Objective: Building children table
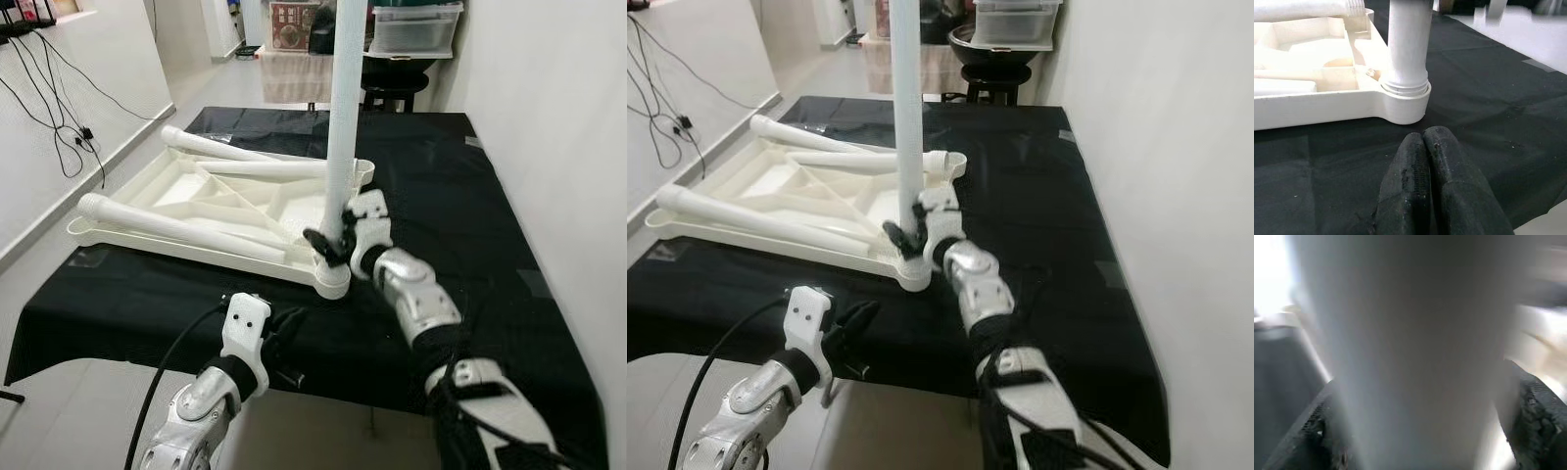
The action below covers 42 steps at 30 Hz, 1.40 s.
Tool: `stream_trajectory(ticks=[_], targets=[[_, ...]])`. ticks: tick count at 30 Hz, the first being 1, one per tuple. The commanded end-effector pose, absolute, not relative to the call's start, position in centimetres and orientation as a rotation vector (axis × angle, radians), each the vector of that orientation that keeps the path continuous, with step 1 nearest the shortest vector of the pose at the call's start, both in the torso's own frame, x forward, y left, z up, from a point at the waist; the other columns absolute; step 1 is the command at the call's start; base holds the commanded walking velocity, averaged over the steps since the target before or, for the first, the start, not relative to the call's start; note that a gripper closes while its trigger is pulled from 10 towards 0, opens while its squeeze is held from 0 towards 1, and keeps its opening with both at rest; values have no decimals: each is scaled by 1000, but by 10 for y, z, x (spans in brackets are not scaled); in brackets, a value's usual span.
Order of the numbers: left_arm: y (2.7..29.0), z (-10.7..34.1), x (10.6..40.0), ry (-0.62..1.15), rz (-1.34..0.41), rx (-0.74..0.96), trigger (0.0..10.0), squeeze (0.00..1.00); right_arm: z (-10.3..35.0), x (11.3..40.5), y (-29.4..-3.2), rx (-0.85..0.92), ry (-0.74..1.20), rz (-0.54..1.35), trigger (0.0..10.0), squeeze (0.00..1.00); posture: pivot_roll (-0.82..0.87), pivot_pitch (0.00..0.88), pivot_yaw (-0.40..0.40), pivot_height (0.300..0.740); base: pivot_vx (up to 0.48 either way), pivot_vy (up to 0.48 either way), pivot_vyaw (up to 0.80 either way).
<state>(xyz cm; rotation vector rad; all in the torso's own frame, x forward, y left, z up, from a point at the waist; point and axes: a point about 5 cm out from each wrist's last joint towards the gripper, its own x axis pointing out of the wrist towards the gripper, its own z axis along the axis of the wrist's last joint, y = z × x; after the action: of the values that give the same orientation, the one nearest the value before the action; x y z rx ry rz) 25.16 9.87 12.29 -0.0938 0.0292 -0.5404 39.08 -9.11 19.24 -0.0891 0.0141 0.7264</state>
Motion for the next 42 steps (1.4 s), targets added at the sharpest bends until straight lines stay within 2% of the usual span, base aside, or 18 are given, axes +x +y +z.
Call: stream_trajectory(ticks=[1, 2, 6, 10, 11, 12, 13, 23, 27, 30, 31, 32, 33, 35, 37, 41, 42], targets=[[100, 119, 251, 39, -533, -98, 10000, 0, 193, 386, -79, -91, 8, 907, 10000, 0, -29, 34, 12, 740, 0, 0, 0], [100, 119, 250, 40, -534, -98, 10000, 0, 193, 383, -77, -137, 3, 1003, 10000, 0, -26, 34, 12, 740, 0, 0, 0], [100, 119, 250, 41, -536, -98, 10000, 0, 191, 378, -75, -189, 27, 1131, 10000, 0, -11, 40, 9, 740, 0, 0, 0], [99, 120, 247, 41, -534, -96, 10000, 0, 187, 379, -76, -215, 83, 1160, 10000, 0, 11, 52, 8, 740, 0, 0, 0], [99, 121, 245, 40, -533, -97, 10000, 0, 185, 380, -78, -210, 110, 1166, 8667, 0, 18, 60, 9, 740, 0, 0, 0], [99, 121, 245, 40, -533, -97, 10000, 0, 185, 380, -78, -210, 110, 1166, 8667, 0, 18, 60, 9, 740, 0, 0, 0], [99, 121, 243, 41, -533, -99, 10000, 0, 184, 381, -79, -205, 126, 1157, 0, 0, 21, 65, 11, 740, 0, 0, 0], [96, 122, 235, 50, -544, -118, 10000, 0, 178, 382, -90, -198, 180, 1164, 0, 0, 38, 92, 5, 740, 0, 0, 0], [96, 122, 234, 51, -542, -120, 10000, 0, 172, 385, -101, -237, 173, 1061, 0, 0, 30, 94, 3, 740, 0, 0, 0], [97, 123, 234, 50, -540, -120, 10000, 0, 156, 386, -116, -252, 225, 887, 0, 0, 22, 101, 2, 740, 0, 0, 0], [97, 123, 234, 49, -538, -120, 10000, 0, 149, 390, -123, -143, 250, 702, 0, 0, 16, 110, -1, 740, 0, 0, 0], [97, 123, 234, 49, -538, -120, 10000, 0, 149, 390, -123, -143, 250, 702, 0, 0, 16, 110, -1, 740, 0, 0, 0], [98, 124, 233, 50, -537, -120, 10000, 0, 128, 385, -138, -74, 321, 406, 0, 0, 0, 122, -3, 740, 0, 0, 0], [101, 124, 234, 54, -544, -120, 10000, 0, 111, 354, -141, -35, 291, 239, 0, 0, -22, 115, 16, 740, 0, 0, 0], [101, 124, 234, 56, -547, -120, 10000, 0, 107, 343, -141, -25, 286, 219, 0, 0, -27, 112, 21, 740, 0, 0, 0], [102, 124, 235, 57, -547, -118, 10000, 0, 111, 341, -144, -39, 248, 207, 0, 0, -35, 104, 30, 740, 0, 0, 0], [102, 123, 238, 56, -548, -118, 10000, 0, 119, 354, -152, -69, 211, 163, 0, 0, -43, 88, 18, 740, 0, 0, 0]])
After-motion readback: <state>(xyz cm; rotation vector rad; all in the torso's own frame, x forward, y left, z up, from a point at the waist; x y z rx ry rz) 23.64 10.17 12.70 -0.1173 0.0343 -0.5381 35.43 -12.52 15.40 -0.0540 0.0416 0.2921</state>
